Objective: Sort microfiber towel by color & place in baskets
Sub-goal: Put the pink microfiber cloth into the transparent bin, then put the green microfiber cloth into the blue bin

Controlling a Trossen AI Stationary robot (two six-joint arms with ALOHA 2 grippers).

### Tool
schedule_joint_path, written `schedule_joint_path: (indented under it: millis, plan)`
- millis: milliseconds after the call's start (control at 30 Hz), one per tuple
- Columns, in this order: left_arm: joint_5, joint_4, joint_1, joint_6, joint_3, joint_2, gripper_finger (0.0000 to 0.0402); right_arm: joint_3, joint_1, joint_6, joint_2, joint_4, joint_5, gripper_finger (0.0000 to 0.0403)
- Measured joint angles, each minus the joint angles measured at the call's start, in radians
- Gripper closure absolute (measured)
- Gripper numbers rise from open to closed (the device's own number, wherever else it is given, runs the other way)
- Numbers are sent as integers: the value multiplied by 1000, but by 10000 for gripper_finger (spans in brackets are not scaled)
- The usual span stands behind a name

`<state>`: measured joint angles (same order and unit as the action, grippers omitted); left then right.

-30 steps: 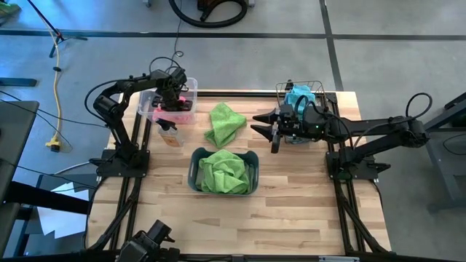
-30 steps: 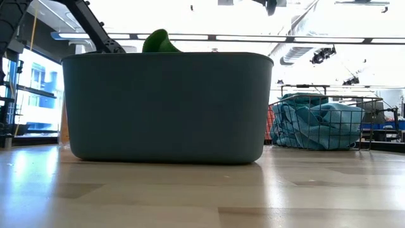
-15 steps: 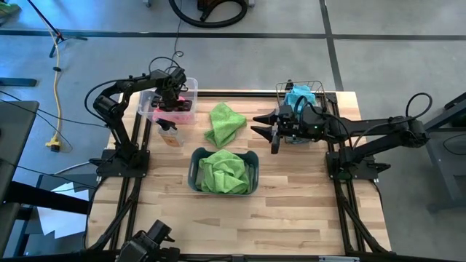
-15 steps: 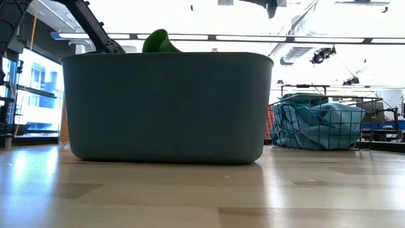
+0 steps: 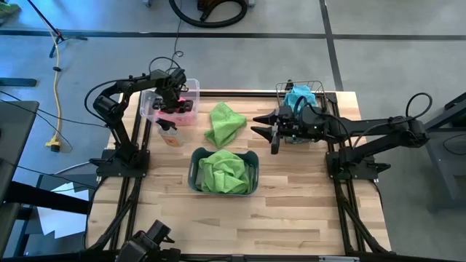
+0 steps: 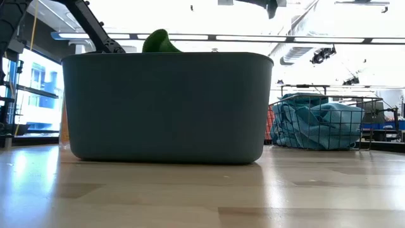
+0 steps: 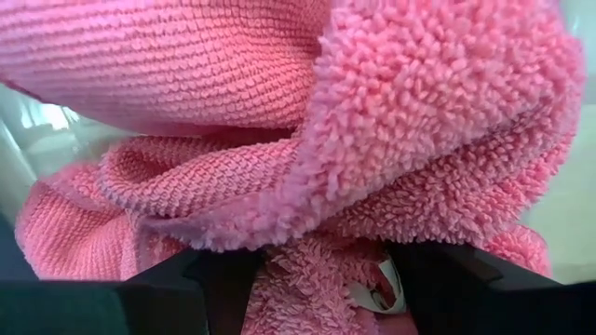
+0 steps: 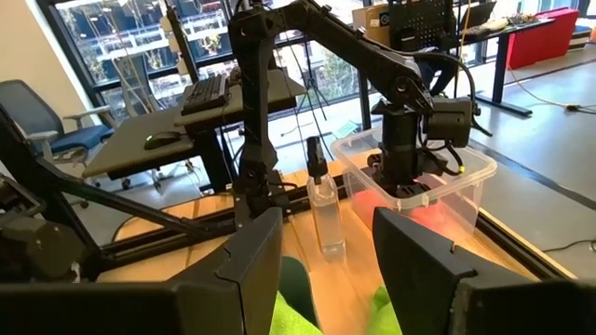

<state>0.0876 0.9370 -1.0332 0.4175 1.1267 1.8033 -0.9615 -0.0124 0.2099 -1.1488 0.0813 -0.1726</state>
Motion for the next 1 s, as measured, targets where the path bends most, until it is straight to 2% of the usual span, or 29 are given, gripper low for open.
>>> schedule_joint_path:
  millis: [367,1000]
  plan:
    - [-16,-27,-7,78,0,-99,178,0,0,-9,0,-29,0,235]
    - [-19,-7,-7,105,0,-313,178,0,0,-9,0,-34,0,235]
